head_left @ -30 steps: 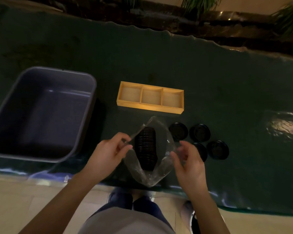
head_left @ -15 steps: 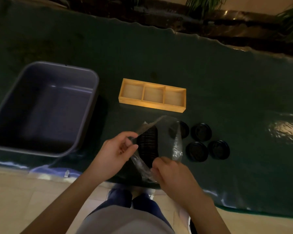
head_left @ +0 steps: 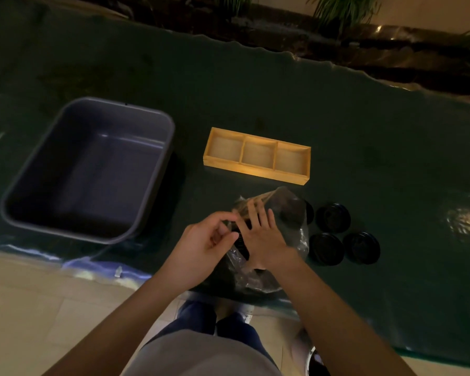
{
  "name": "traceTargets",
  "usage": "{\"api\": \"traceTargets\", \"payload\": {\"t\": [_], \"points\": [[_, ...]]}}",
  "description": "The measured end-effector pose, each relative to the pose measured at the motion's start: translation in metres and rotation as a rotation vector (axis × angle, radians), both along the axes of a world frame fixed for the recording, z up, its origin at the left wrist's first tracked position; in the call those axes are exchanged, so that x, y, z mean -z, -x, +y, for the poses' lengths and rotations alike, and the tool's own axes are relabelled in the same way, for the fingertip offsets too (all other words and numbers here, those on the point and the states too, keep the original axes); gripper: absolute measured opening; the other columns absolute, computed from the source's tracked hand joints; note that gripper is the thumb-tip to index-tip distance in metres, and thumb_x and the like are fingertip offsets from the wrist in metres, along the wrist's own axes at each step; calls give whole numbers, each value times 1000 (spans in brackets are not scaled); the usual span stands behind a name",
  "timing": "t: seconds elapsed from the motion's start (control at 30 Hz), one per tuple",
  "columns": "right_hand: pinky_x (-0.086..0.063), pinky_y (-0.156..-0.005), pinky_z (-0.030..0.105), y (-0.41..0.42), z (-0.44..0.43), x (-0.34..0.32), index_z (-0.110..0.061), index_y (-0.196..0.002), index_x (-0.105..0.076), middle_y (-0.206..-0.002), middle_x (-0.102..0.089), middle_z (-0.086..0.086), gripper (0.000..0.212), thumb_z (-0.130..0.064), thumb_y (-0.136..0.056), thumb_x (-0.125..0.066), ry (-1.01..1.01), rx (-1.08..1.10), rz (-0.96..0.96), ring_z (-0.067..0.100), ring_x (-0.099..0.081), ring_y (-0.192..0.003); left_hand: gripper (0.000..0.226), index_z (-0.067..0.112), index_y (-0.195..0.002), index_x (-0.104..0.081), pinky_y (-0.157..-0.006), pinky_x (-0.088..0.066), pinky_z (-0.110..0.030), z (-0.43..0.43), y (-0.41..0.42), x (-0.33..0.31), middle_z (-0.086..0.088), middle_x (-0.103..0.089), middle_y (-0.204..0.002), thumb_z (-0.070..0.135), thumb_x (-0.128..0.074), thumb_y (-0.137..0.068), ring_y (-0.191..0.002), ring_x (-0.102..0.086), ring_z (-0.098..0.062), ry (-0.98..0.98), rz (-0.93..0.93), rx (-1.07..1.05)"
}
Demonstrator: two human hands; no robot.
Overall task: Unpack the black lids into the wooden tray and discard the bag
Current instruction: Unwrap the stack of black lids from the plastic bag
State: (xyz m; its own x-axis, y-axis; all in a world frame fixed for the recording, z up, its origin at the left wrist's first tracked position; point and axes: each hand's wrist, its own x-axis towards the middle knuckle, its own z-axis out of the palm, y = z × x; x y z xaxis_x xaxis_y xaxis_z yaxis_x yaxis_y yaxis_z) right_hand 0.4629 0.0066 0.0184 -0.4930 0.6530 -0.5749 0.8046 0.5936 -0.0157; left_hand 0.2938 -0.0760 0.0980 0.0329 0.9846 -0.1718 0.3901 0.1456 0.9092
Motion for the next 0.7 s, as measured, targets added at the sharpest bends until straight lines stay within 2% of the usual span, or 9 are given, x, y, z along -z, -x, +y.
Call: {"api": "traceTargets", "payload": {"t": [0.1, 0.23, 0.33, 0.43, 0.5, 0.53, 0.6, 0.7], "points": [[5, -125, 61, -2, 2, 10, -21, -159, 22, -166, 23, 26, 145, -53, -69, -86, 3, -3, 36, 47, 20, -153, 32, 41, -121, -61, -76, -54, -16, 1, -1, 0, 9, -68, -89, 22, -67, -97, -81, -68, -11, -2, -11, -29], [-3, -126, 58, 1, 0, 15, -18, -160, -10, -160, -16, 21, 113, -48, -76, -79, -144, 58, 205, 43, -15, -150, 26, 36, -119, -64, -76, -56, -20, 1, -2, -1, 6, -67, -83, 24, -66, -97, -78, -67, -11, 3, -2, -63], [-15, -125, 53, 3, 2, 18, -15, -155, -25, -153, -25, 21, 96, -44, -79, -77, -165, 64, 244, 42, -28, -143, 21, 33, -116, -68, -73, -56, -21, 2, -3, -4, 12, -67, -85, 24, -64, -98, -77, -67, -10, -8, -4, -91], [-29, -118, 54, 3, 1, 24, -21, -154, -16, -156, -13, 21, 98, -34, -80, -78, -131, 42, 215, 45, -23, -142, 21, 42, -108, -65, -71, -55, -17, 3, -3, -5, 21, -68, -85, 24, -62, -98, -74, -66, -4, -36, -11, -86], [-33, -112, 61, 0, -3, 33, -32, -150, -4, -156, -3, 19, 106, -37, -77, -80, -102, 21, 162, 48, -13, -141, 21, 43, -109, -65, -69, -54, -18, 4, -5, -4, 24, -67, -83, 24, -63, -99, -71, -66, -2, -38, -4, -84], [-36, -109, 64, -2, -5, 37, -36, -147, -2, -155, -1, 18, 103, -40, -79, -79, -93, 35, 157, 50, -11, -142, 20, 39, -111, -66, -69, -54, -18, 5, -6, -3, 25, -67, -82, 24, -63, -99, -71, -66, -1, -37, -3, -82], [-42, -106, 66, -7, -8, 42, -37, -144, -3, -157, -7, 22, 91, -34, -86, -74, -84, 98, 212, 57, -15, -144, 19, 35, -116, -66, -71, -55, -19, 6, -9, -2, 21, -68, -81, 28, -63, -98, -71, -68, -4, -40, -35, -61], [-41, -107, 68, -14, -10, 44, -38, -143, -13, -157, -23, 28, 75, -18, -93, -65, -71, 156, 224, 60, -21, -144, 32, 30, -126, -62, -80, -60, -27, 9, -14, -2, 5, -74, -88, 42, -59, -97, -77, -74, -14, -6, -212, 16]]}}
